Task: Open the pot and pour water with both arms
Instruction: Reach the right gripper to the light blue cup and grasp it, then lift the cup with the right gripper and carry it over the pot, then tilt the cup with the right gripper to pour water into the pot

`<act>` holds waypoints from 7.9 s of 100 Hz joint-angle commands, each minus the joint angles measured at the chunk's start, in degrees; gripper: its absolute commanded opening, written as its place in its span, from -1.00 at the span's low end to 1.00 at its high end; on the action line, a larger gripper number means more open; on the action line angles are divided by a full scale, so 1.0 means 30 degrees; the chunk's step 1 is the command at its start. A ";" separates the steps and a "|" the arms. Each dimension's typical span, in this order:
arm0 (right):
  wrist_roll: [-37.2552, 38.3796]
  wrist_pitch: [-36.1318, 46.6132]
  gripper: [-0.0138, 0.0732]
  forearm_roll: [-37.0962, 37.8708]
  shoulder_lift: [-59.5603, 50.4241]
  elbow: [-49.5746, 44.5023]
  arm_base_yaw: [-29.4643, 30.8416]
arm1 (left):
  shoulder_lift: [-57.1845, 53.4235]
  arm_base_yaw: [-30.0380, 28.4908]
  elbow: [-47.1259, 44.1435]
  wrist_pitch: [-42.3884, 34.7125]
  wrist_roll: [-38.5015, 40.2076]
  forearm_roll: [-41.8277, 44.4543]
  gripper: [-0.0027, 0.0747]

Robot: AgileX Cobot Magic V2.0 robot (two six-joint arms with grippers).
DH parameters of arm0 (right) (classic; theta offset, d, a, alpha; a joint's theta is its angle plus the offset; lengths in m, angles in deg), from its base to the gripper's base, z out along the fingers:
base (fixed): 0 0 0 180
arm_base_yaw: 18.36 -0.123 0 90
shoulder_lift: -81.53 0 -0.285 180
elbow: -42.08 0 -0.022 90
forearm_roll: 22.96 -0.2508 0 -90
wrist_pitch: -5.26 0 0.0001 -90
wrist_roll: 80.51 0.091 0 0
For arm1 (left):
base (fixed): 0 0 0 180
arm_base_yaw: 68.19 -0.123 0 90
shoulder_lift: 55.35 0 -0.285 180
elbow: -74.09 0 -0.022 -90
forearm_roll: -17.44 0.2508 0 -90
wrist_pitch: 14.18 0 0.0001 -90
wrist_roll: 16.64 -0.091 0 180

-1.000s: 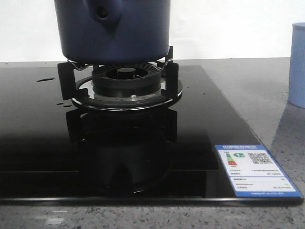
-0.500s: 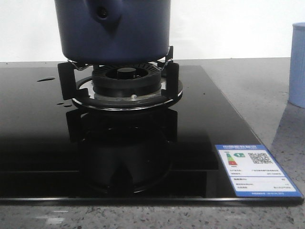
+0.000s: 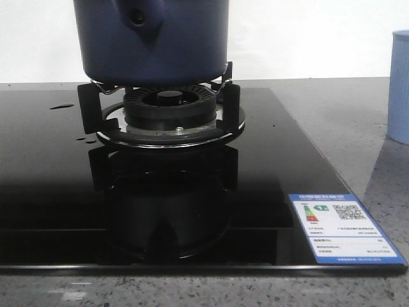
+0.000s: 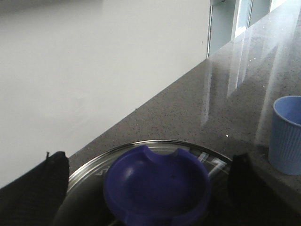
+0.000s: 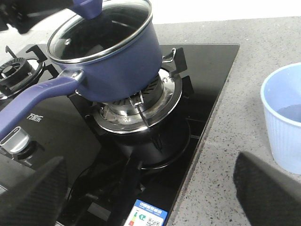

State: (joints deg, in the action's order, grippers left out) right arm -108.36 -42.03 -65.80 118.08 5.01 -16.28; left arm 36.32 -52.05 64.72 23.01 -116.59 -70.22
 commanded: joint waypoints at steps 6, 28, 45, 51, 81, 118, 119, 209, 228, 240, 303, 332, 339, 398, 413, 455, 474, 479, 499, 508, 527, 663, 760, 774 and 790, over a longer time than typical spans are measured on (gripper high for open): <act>-0.0262 0.1127 0.80 -0.0758 0.0262 0.0627 -0.0008 | 0.0068 0.0008 0.0666 0.0648 -0.0381 -0.1245 0.71; -0.0262 0.1127 0.80 -0.0758 0.0262 0.0627 -0.0008 | 0.0964 0.0008 0.0666 0.0931 -0.2027 -0.2603 0.71; -0.0262 0.1127 0.80 -0.0758 0.0262 0.0627 -0.0008 | 0.1620 0.0008 0.0666 0.1675 -0.2102 -0.2679 0.69; -0.0262 0.1127 0.80 -0.0758 0.0262 0.0627 -0.0008 | 0.1815 0.0008 0.0666 0.1804 -0.2111 -0.2861 0.66; -0.0262 0.1093 0.80 -0.0758 0.0262 0.0627 -0.0008 | 0.1938 0.0008 0.0666 0.1780 -0.2111 -0.4109 0.29; -0.0262 0.1093 0.80 -0.0758 0.0262 0.0627 -0.0008 | 0.1938 -0.0085 0.0737 0.2590 -0.2111 -0.4948 -0.15; -0.0262 0.1093 0.80 -0.0758 0.0262 0.0627 -0.0008 | 0.1904 -0.0086 0.0741 0.2730 -0.2111 -0.4984 -0.15; -0.0285 0.9385 0.80 0.8012 0.0298 -0.0779 -0.0008 | -0.5028 -0.2881 0.1627 0.1951 0.4601 0.0955 -0.15; -0.0285 1.2326 0.80 0.6132 0.0298 -0.4139 -0.0008 | -0.6301 -0.2881 0.1293 0.1904 0.4601 0.0990 -0.15; -0.0285 1.3822 0.80 0.5125 0.0298 -0.5551 -0.0059 | -0.6566 -0.2881 0.1063 0.1904 0.4601 0.0990 -0.15; -0.0285 1.6087 0.80 0.4088 0.4136 -0.5874 -0.2212 | -0.6566 -0.2881 0.1063 0.1943 0.4601 0.0915 -0.15; -0.0285 1.8803 0.80 0.4126 0.5433 -0.5840 -0.2410 | -0.6566 -0.2881 0.1063 0.1943 0.4601 0.0915 -0.15; -0.0285 1.9347 0.80 0.4164 0.5836 -0.5840 -0.2801 | -0.6566 -0.2881 0.1063 0.1943 0.4601 0.0915 -0.15; -0.0251 2.4030 0.71 0.4215 1.0168 -0.5840 -0.4654 | -0.6566 -0.2881 0.1063 0.1877 0.4601 0.0915 -0.15; 0.0084 2.4035 0.22 0.4215 1.0456 -0.5840 -0.4654 | -0.6566 -0.2881 0.1063 0.1877 0.4601 0.0915 -0.15; 0.0084 2.2337 -0.33 0.4556 0.8332 -0.3457 -0.5351 | -0.6566 -0.2881 0.1063 0.1954 0.4601 0.0882 -0.15; 0.0084 1.8714 -0.33 0.5784 0.8608 0.1112 -0.5941 | -0.6566 -0.2881 0.1063 0.1954 0.4601 0.0770 -0.15; 0.0084 1.7608 -0.33 0.6186 0.8906 0.2320 -0.6153 | -0.6566 -0.2881 0.1063 0.1954 0.4601 0.0770 -0.15; 0.0084 1.2477 -0.33 0.8087 1.1235 0.7218 -0.7184 | -0.6566 -0.2881 0.1063 0.1920 0.4601 0.0625 -0.15; 0.0084 1.0999 -0.33 0.8821 1.2486 0.9132 -0.7623 | -0.6566 -0.2881 0.1063 0.1920 0.4601 0.0625 -0.15; 0.0084 0.9176 -0.33 1.0660 1.4679 1.1959 -0.8611 | -0.6566 -0.2881 0.1063 0.1879 0.4601 0.0615 -0.15; 0.0050 1.1547 -0.33 2.6758 1.7846 1.3996 -1.0883 | -0.6566 -0.2881 0.1063 0.1432 0.4601 0.0615 -0.15; 0.0050 1.2725 -0.33 3.2969 1.8474 1.3996 -1.1611 | -0.6566 -0.2881 0.1063 0.1432 0.4601 0.0615 -0.15; 0.0050 1.3133 -0.33 3.3228 1.8474 1.3996 -1.1611 | -0.6566 -0.2881 0.1063 0.1432 0.4601 0.0615 -0.15; 0.0084 1.2845 -0.33 3.3228 1.8474 1.3996 -1.1611 | -0.6566 -0.2881 0.1063 0.1432 0.4601 0.0615 -0.15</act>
State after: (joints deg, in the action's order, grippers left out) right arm -108.13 -6.20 32.29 176.02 44.90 -51.12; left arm 18.06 -60.67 66.05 28.40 -103.36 -63.52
